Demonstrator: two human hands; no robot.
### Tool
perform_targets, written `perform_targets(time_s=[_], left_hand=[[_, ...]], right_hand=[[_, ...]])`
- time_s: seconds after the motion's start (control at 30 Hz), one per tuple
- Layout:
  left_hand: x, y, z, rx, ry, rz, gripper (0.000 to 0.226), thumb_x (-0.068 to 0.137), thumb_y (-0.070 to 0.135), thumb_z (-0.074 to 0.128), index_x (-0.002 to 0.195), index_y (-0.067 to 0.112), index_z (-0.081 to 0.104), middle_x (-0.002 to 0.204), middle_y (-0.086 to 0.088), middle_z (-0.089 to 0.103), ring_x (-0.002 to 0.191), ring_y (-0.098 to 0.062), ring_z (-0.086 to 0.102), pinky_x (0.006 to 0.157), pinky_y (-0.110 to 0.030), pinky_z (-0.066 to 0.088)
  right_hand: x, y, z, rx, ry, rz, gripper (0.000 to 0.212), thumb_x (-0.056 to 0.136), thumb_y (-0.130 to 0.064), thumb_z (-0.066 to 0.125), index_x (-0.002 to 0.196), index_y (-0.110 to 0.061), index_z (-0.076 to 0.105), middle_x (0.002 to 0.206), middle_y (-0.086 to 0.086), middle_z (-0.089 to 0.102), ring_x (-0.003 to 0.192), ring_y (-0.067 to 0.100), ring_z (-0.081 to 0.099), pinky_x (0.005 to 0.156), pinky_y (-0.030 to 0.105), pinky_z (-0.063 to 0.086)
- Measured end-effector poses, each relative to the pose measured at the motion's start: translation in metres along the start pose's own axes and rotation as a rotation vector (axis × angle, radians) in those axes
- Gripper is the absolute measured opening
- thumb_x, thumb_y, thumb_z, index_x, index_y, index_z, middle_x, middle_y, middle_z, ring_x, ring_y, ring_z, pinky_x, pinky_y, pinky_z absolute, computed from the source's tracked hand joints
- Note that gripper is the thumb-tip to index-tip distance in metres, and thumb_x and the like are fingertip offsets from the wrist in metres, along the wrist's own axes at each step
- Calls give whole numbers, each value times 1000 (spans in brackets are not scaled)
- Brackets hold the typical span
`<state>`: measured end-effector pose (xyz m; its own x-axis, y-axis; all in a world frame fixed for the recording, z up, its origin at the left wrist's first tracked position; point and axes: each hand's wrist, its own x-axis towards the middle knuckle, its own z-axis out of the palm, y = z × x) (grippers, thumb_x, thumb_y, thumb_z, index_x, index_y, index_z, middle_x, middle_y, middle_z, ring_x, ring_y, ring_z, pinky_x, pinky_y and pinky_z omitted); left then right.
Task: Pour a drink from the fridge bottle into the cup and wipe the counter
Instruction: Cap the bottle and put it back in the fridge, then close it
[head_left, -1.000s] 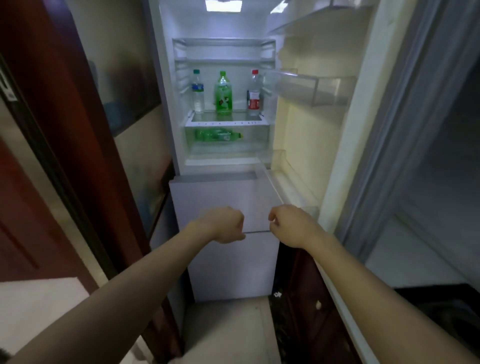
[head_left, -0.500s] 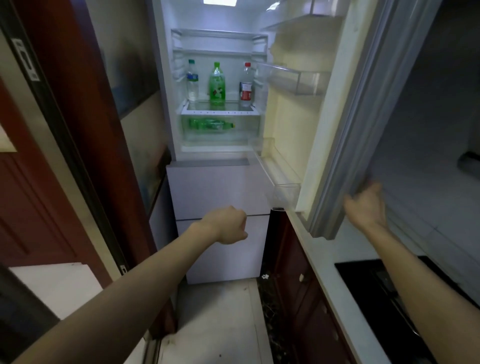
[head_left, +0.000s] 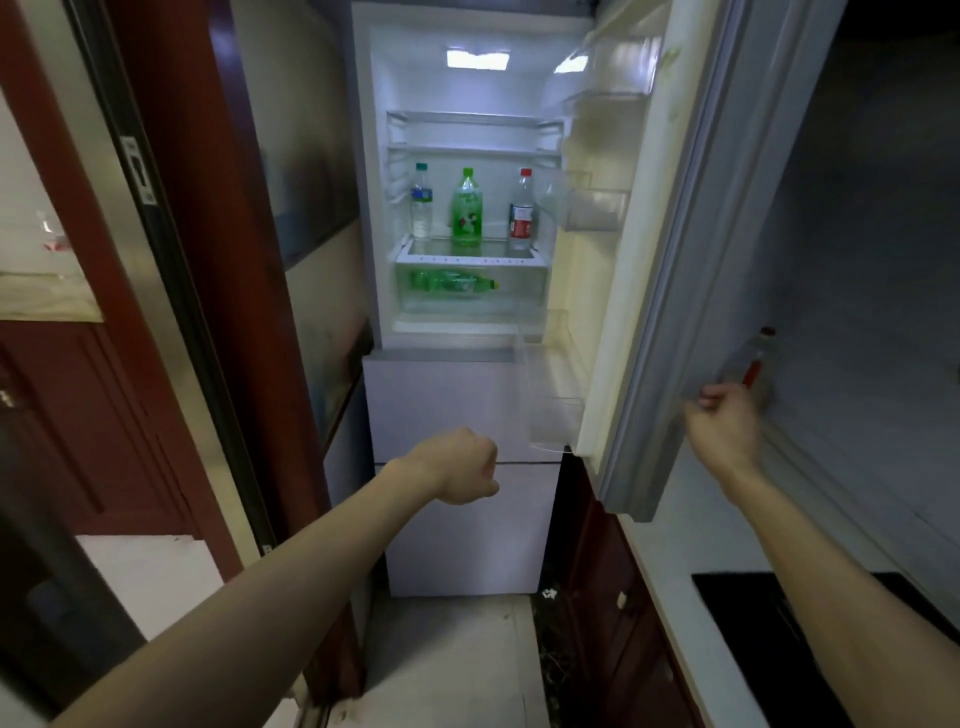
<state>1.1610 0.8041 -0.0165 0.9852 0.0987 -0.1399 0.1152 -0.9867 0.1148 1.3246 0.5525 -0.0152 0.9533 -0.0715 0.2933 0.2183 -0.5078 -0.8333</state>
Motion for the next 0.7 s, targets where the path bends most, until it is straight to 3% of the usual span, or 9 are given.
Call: perform_targets(time_s=[0.17, 0.3, 0.4, 0.57, 0.7], left_hand=[[7, -2, 4, -97, 8, -47, 40, 97, 37, 57, 129, 13, 54, 124, -10, 61, 108, -27, 59, 88, -35, 50], [16, -3, -5, -242, 108, -93, 49, 96, 32, 61, 138, 12, 44, 126, -9, 61, 103, -21, 58, 86, -31, 48], [26, 1, -12, -370, 174, -121, 55, 96, 29, 62, 143, 12, 39, 132, -8, 57, 96, -16, 54, 82, -27, 43], [44, 5, -14, -528, 281, -190, 63, 95, 24, 64, 148, 10, 34, 140, -9, 52, 117, -27, 59, 97, -38, 50], [57, -11, -15, -600, 357, -310, 62, 94, 22, 65, 145, 4, 35, 133, -13, 56, 115, -29, 60, 94, -37, 52]], right_hand=[[2, -17, 21, -44, -77, -161, 11, 87, -4, 56, 94, -9, 63, 91, 11, 65, 91, 29, 62, 73, 26, 40], [7, -30, 44, -58, -242, -352, 16, 85, -4, 58, 78, -18, 63, 82, 6, 69, 81, 24, 64, 67, 24, 39], [11, -39, 58, -126, -407, -479, 17, 86, -8, 59, 84, -21, 70, 86, 0, 71, 84, 17, 64, 69, 24, 42], [9, -54, 79, -234, -616, -623, 23, 90, -14, 55, 108, -15, 69, 106, 4, 70, 99, 24, 64, 86, 33, 50], [12, -68, 98, -239, -697, -721, 28, 92, -12, 51, 117, -11, 63, 112, 4, 63, 100, 21, 60, 87, 28, 45]])
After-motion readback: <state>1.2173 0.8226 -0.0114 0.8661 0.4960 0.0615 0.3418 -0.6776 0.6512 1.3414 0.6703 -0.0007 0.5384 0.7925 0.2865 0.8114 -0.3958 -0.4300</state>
